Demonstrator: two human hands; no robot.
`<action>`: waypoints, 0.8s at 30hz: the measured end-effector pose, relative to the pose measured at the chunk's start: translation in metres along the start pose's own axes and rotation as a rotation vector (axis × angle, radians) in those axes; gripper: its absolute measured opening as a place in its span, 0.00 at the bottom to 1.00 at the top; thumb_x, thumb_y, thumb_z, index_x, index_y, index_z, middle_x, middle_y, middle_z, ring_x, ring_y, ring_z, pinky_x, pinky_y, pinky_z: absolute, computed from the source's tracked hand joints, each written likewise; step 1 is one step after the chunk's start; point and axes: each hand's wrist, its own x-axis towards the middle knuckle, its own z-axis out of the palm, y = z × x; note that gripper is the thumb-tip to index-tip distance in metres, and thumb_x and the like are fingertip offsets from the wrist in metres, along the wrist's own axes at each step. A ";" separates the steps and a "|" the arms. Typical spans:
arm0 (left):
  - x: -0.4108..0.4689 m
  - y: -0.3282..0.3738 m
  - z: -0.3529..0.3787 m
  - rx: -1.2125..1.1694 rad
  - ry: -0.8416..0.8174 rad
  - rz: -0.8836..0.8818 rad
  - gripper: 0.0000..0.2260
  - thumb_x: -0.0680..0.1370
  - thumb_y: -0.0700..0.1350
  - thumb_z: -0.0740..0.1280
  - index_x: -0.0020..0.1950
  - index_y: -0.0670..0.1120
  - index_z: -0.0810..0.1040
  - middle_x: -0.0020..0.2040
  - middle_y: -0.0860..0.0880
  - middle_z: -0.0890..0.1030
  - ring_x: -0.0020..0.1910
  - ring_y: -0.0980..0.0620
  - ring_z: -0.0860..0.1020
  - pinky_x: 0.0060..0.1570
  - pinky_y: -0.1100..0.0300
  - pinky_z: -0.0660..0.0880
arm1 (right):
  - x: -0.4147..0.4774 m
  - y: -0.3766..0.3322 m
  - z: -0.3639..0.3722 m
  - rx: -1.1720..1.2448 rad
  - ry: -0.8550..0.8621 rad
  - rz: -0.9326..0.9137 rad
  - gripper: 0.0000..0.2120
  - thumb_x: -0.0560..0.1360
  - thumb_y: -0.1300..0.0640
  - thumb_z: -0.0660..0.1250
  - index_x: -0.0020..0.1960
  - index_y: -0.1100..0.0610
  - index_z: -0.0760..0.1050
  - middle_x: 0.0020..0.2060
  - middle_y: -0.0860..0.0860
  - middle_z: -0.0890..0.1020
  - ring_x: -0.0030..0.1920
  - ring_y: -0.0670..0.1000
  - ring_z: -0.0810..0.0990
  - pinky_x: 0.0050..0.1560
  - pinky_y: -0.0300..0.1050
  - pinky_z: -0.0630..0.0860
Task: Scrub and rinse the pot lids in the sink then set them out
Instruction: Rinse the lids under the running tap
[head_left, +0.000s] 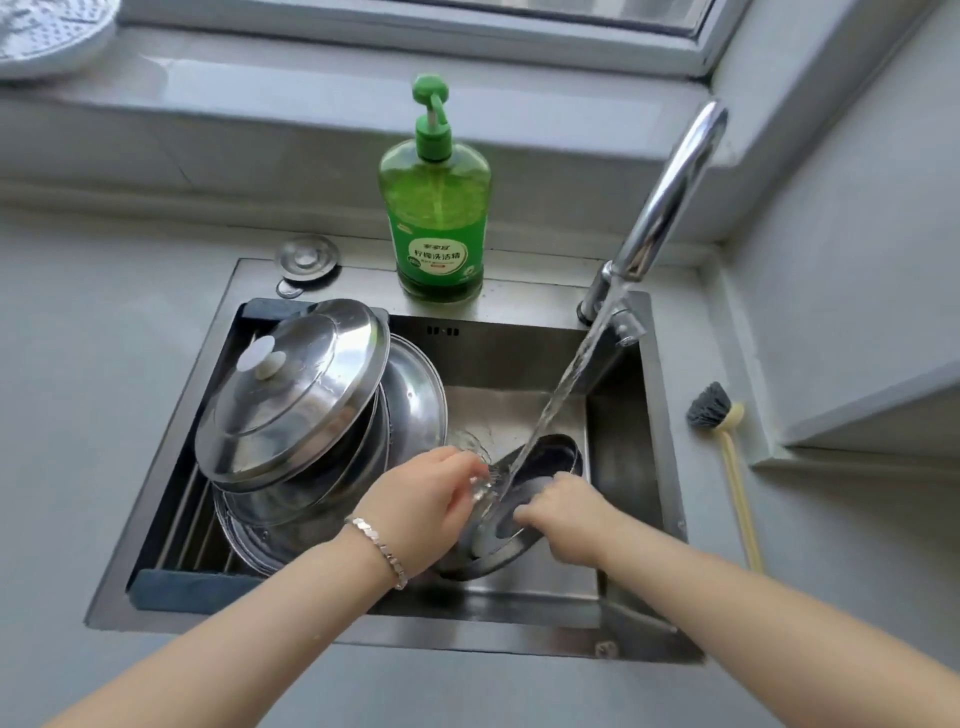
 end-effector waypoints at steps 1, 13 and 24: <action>0.004 0.006 0.000 -0.017 -0.033 -0.049 0.11 0.75 0.44 0.59 0.51 0.45 0.79 0.46 0.50 0.81 0.41 0.53 0.77 0.44 0.60 0.74 | -0.009 0.004 -0.012 0.041 -0.004 0.009 0.15 0.70 0.65 0.62 0.55 0.56 0.75 0.50 0.56 0.81 0.54 0.58 0.78 0.49 0.46 0.64; 0.023 0.060 -0.017 -0.438 0.009 -0.184 0.13 0.71 0.56 0.68 0.41 0.46 0.76 0.32 0.51 0.76 0.30 0.57 0.71 0.33 0.61 0.70 | -0.076 0.029 -0.140 0.496 0.340 0.016 0.22 0.62 0.66 0.68 0.51 0.46 0.79 0.38 0.42 0.78 0.40 0.44 0.76 0.43 0.43 0.76; 0.065 0.067 -0.041 -0.925 0.397 -0.900 0.25 0.79 0.60 0.51 0.37 0.43 0.75 0.30 0.48 0.76 0.27 0.54 0.75 0.26 0.66 0.72 | -0.006 -0.065 -0.110 1.081 0.889 0.414 0.28 0.80 0.43 0.42 0.76 0.54 0.49 0.76 0.47 0.48 0.75 0.43 0.42 0.74 0.41 0.40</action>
